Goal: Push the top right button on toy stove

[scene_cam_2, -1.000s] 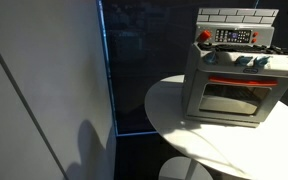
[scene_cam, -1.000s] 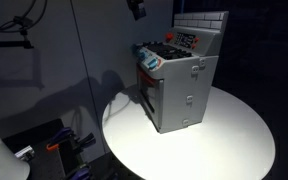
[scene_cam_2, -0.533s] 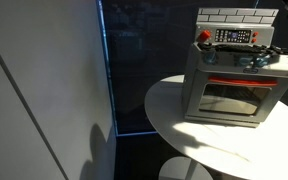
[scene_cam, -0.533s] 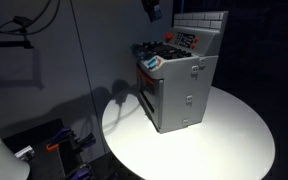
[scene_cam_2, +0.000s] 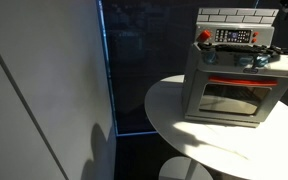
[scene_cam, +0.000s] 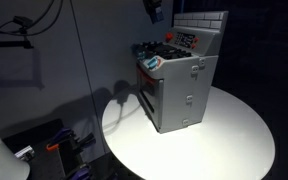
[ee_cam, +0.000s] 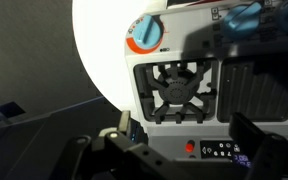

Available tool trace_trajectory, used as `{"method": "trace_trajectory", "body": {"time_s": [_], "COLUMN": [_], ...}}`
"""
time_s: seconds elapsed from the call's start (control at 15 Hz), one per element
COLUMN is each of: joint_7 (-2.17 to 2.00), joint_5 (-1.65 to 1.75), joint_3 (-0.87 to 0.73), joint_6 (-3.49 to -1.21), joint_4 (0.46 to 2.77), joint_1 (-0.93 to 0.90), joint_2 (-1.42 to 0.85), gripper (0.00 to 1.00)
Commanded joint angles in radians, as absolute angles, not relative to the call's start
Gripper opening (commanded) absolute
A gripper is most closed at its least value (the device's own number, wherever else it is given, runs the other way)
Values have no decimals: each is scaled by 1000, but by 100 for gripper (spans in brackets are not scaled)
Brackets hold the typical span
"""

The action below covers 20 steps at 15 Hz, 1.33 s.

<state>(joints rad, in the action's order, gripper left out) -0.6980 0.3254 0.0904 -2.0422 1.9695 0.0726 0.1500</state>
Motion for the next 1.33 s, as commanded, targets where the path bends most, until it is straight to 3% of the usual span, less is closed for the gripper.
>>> {"method": "trace_trajectory", "body": {"time_s": [0.0, 1.27], "joint_7": [-699, -906], "joint_5": [327, 450], "joint_3": [77, -17], "joint_6": [-2040, -2159], "joint_4": [1967, 1765], "joint_1": [59, 54], "joint_2": [149, -105], "gripper": [100, 100]}}
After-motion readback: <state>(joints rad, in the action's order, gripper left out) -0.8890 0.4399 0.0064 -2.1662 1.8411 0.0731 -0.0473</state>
